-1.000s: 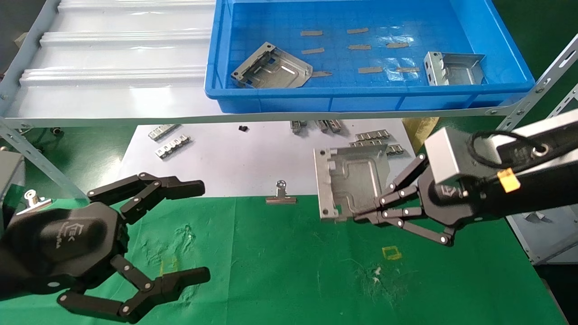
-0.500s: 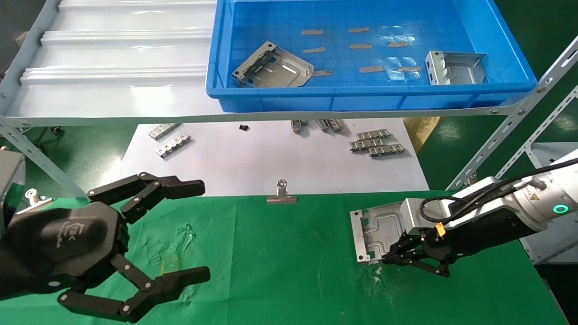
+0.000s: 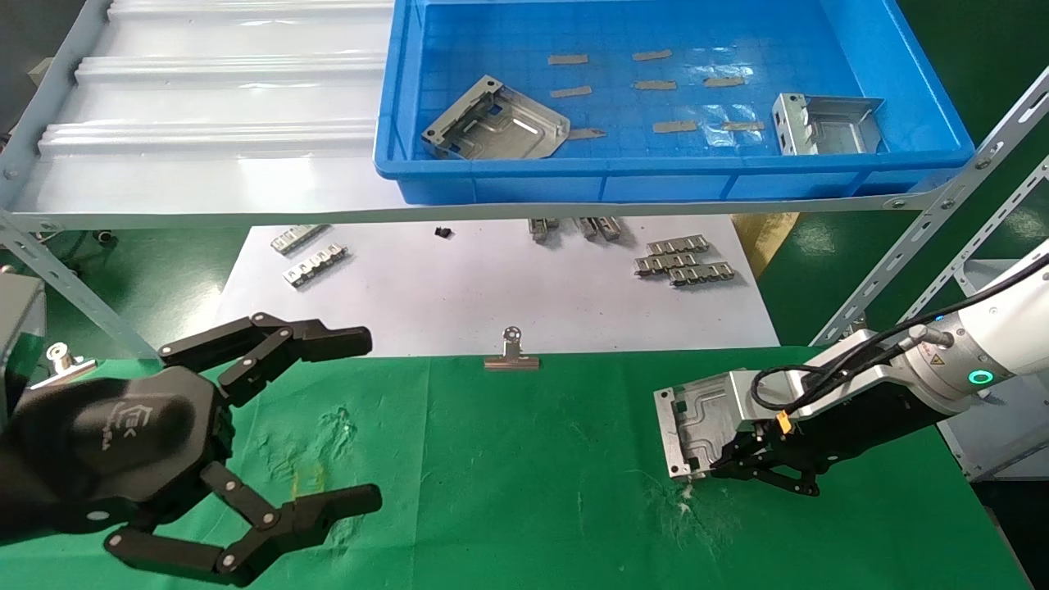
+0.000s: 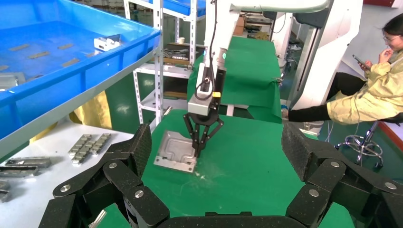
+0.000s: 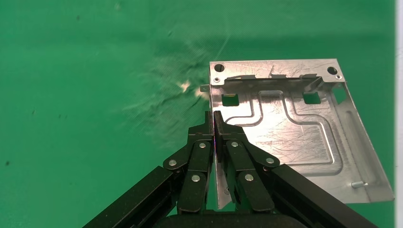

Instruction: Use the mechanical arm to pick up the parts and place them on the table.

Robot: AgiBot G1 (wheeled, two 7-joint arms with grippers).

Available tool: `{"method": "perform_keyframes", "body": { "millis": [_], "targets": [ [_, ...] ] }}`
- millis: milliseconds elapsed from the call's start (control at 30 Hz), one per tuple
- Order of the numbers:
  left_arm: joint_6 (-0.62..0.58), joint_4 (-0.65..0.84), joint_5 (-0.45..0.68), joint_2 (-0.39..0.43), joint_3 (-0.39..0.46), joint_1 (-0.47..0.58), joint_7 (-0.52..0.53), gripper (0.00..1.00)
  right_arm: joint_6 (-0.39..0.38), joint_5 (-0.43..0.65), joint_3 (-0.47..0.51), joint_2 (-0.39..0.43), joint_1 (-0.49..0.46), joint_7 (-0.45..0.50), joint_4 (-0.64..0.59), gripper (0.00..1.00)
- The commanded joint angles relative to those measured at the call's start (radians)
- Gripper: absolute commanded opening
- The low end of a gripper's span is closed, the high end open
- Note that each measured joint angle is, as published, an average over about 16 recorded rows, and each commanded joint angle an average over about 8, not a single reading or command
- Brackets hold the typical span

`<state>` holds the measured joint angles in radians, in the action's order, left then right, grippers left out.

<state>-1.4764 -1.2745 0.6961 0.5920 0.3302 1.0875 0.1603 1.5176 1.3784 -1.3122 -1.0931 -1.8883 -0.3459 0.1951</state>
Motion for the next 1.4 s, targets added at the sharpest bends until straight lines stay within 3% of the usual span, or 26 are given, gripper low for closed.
{"method": "perform_keyframes", "body": {
  "millis": [33,133,233,567,800,1000,1400],
  "targets": [
    [0.000,0.000,0.000,0.000,0.000,0.000,0.000,1.00,0.001,0.008,-0.005,-0.012,-0.001,-0.022,-0.030,0.45],
    [0.000,0.000,0.000,0.000,0.000,0.000,0.000,1.00,-0.004,0.026,-0.017,-0.030,0.000,-0.040,-0.058,0.80],
    [0.000,0.000,0.000,0.000,0.000,0.000,0.000,1.00,-0.015,0.035,-0.023,-0.043,0.001,-0.054,-0.083,1.00],
    [0.000,0.000,0.000,0.000,0.000,0.000,0.000,1.00,0.002,0.007,-0.003,-0.054,-0.018,-0.081,-0.134,1.00],
    [0.000,0.000,0.000,0.000,0.001,0.000,0.000,1.00,0.071,-0.123,0.084,-0.026,-0.045,-0.037,-0.168,1.00],
    [0.001,0.000,-0.001,0.000,0.001,0.000,0.000,1.00,0.079,-0.192,0.129,-0.015,-0.048,-0.002,-0.185,1.00],
    [0.000,0.000,-0.001,0.000,0.001,0.000,0.000,1.00,0.074,-0.179,0.138,-0.004,-0.021,-0.001,-0.140,1.00]
  ]
}}
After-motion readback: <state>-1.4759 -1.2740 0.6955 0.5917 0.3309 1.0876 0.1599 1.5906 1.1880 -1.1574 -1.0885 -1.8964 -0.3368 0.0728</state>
